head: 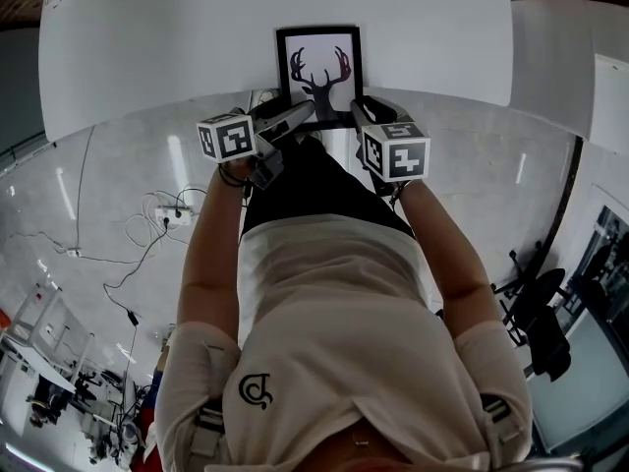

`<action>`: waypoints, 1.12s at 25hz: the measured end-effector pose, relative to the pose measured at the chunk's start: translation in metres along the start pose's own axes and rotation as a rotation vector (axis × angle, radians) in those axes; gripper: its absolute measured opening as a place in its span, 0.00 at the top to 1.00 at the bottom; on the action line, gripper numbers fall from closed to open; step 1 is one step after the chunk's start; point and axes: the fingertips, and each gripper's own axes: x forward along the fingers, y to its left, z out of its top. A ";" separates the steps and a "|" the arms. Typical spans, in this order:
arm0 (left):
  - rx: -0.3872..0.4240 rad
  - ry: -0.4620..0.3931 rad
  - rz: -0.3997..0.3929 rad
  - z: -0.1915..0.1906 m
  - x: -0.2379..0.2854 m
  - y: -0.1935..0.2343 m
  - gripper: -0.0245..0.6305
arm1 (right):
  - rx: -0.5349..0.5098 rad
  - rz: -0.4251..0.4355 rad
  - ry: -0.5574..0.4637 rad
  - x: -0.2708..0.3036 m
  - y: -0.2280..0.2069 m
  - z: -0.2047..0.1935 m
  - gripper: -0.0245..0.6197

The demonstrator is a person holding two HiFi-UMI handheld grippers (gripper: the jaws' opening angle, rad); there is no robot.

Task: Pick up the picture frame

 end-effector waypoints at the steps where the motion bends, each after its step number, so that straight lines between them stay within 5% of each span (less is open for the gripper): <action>1: -0.007 0.013 -0.014 -0.003 0.005 -0.001 0.49 | 0.001 0.003 0.001 0.000 0.000 0.000 0.82; 5: -0.088 0.032 -0.098 -0.012 0.021 -0.011 0.58 | 0.007 0.014 0.006 0.000 0.000 0.000 0.82; 12: -0.124 0.030 -0.124 -0.017 0.031 -0.012 0.88 | 0.011 0.019 0.007 0.000 0.001 -0.001 0.82; 28: -0.032 -0.066 -0.118 0.005 0.018 -0.051 0.93 | 0.007 0.039 -0.086 -0.023 0.004 0.022 0.79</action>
